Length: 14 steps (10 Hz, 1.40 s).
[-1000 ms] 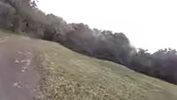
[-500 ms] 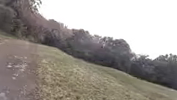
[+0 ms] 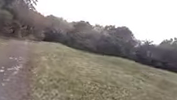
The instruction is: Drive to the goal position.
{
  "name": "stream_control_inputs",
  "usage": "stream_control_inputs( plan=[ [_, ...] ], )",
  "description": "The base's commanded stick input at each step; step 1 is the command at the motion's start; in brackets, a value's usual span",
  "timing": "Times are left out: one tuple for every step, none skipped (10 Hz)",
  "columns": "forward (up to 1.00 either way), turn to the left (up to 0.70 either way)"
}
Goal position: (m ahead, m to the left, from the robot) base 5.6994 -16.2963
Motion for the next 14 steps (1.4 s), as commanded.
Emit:
stream_control_inputs(
  plan=[
    [0.60,0.00],
    [0.60,0.00],
    [0.60,0.00],
    [0.60,0.00],
    [0.60,-0.01],
    [0.60,-0.01],
    [0.60,-0.06],
    [0.60,-0.07],
    [0.60,0.00],
    [0.60,0.00],
    [0.60,0.00],
    [0.60,0.00],
    [0.60,0.00],
    [0.60,0.00]
  ],
)
